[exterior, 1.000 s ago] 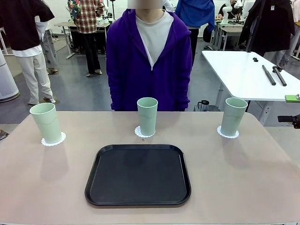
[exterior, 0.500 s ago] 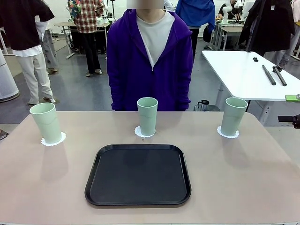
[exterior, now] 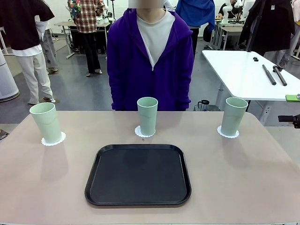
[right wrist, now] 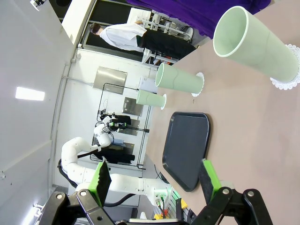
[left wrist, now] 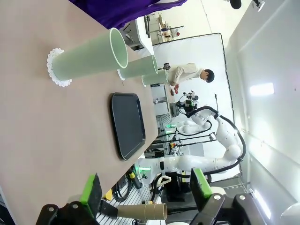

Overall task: Place coasters on the table and set cups on them.
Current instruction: Take one Reusable plastic cup from the Flat Tray and place it on a coaster set by the human.

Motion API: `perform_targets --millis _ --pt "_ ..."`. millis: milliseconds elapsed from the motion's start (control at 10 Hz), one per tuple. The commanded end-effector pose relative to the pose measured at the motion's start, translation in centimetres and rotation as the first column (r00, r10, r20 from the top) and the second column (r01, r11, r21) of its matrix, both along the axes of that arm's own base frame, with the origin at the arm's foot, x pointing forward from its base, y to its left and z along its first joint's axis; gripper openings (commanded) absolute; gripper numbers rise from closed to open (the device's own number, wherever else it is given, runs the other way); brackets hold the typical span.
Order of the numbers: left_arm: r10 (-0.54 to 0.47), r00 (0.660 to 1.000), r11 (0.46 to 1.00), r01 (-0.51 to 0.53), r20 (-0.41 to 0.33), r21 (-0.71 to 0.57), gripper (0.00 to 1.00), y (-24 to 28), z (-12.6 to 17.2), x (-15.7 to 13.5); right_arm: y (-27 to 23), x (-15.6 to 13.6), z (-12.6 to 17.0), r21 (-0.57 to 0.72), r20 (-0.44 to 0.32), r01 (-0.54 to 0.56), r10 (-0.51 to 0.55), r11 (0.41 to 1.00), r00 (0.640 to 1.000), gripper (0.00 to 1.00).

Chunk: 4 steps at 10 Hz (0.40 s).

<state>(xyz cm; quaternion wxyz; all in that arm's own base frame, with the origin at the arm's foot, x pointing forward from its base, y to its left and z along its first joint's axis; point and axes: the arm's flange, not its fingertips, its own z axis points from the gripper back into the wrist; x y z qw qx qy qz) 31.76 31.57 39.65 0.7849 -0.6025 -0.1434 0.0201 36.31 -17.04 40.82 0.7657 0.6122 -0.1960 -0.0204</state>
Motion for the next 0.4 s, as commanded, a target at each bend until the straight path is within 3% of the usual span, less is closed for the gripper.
perform_targets --millis 0,300 --pt "0.004 1.000 1.000 -0.004 0.000 -0.001 1.00 0.05 0.02 -0.21 0.12 0.08 0.01 0.002 0.005 0.009 -0.009 1.000 1.000 1.00" --pt "0.004 1.000 1.000 -0.004 0.000 -0.001 1.00 0.05 0.02 -0.21 0.12 0.08 0.01 0.002 0.005 0.009 -0.009 1.000 1.000 1.00"
